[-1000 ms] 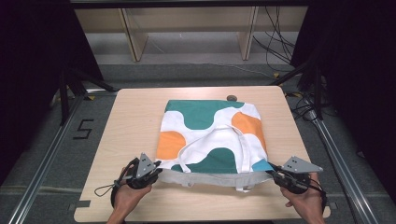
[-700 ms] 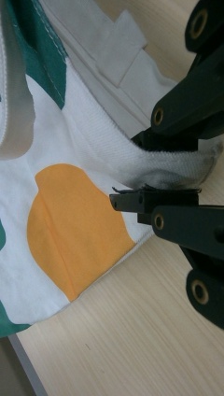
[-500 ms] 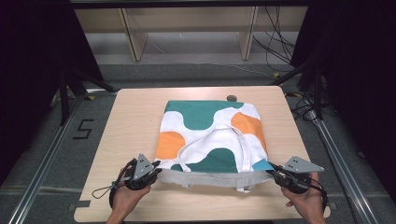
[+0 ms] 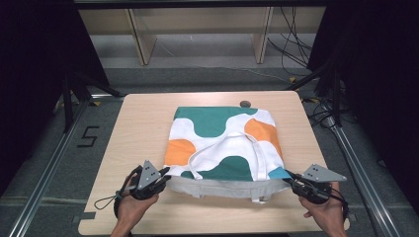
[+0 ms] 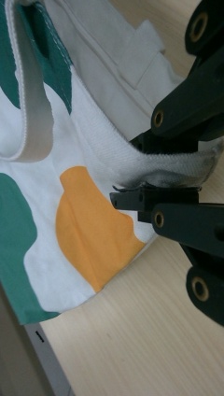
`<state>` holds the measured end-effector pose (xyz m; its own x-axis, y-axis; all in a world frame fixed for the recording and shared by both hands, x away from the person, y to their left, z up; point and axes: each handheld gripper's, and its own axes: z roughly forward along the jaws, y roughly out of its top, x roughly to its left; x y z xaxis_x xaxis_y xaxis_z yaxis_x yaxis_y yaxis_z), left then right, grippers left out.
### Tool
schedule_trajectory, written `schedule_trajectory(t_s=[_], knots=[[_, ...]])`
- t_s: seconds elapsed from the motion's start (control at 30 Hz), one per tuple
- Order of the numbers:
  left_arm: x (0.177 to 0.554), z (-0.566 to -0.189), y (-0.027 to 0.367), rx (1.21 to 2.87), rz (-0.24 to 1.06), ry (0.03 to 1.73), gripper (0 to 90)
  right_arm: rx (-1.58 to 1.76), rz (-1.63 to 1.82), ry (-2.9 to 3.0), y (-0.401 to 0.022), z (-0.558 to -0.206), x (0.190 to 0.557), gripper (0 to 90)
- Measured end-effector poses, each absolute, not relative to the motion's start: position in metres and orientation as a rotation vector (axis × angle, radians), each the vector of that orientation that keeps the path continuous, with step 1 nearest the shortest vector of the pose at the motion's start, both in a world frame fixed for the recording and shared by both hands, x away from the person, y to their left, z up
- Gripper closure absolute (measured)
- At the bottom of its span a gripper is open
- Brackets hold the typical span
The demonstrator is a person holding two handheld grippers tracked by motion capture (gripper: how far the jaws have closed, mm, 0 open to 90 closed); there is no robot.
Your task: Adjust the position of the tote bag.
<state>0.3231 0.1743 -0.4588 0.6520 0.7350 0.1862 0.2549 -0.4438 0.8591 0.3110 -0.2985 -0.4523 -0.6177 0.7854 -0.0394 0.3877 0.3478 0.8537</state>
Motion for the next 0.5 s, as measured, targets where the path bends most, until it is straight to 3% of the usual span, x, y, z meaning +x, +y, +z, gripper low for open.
schedule_trajectory(t_s=[0.5], knots=[[0.323, -0.428, 0.171, 1.938, 0.751, 0.733, 83.1, 0.957, 1.255, 2.1, -0.297, -0.424, 0.315, 85.1]])
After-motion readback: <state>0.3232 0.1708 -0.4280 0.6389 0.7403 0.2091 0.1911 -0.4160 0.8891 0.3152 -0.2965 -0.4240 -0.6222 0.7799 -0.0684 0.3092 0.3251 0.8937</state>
